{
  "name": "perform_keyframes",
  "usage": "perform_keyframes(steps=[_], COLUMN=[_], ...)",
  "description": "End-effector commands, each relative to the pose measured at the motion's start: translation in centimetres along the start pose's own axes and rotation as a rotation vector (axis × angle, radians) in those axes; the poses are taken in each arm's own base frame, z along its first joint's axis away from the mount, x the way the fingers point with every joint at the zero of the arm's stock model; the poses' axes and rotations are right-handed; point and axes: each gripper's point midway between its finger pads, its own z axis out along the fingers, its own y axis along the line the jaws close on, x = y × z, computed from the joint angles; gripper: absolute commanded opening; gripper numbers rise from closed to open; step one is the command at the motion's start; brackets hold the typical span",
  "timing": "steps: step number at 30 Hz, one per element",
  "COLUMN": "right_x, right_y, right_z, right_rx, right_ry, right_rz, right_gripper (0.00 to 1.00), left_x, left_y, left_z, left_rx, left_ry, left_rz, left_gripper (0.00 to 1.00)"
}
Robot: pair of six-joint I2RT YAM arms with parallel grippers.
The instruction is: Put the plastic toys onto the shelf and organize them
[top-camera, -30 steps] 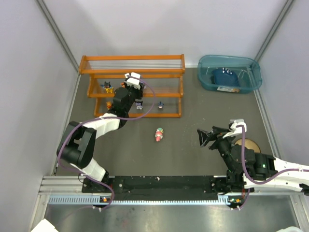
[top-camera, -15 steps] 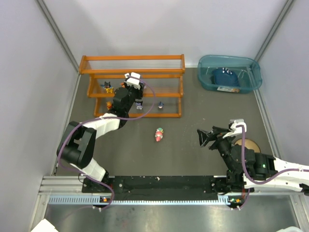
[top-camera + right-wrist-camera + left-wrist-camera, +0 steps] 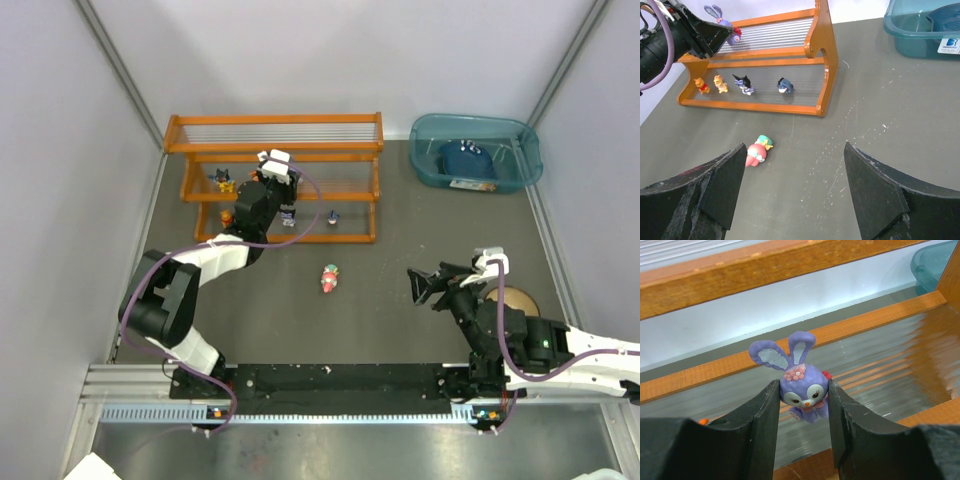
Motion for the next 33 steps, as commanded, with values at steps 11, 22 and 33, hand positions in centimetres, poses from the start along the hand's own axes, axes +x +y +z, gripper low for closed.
perform_keyframes(steps=[11, 22, 33], right_x=[-0.15, -0.16, -0.07], right_y=[0.25, 0.29, 0.35], right_z=[-0.18, -0.18, -0.19], right_rx=[-0.021, -0.023, -0.027], right_ry=[-0.003, -0.002, 0.001], right_rz=[0.005, 0.005, 0.002], right_gripper=[0.80, 0.80, 0.81], left_x=[2.03, 1.99, 1.78], left_y=[-0.18, -0.05, -0.06], left_z=[-0.68, -0.91, -1.18], left_rx=[-0.013, -0.022, -0.021], left_ry=[0.036, 0.037, 0.026], left_rz=[-0.017, -0.018, -0.022], left_gripper=[0.24, 0.38, 0.54])
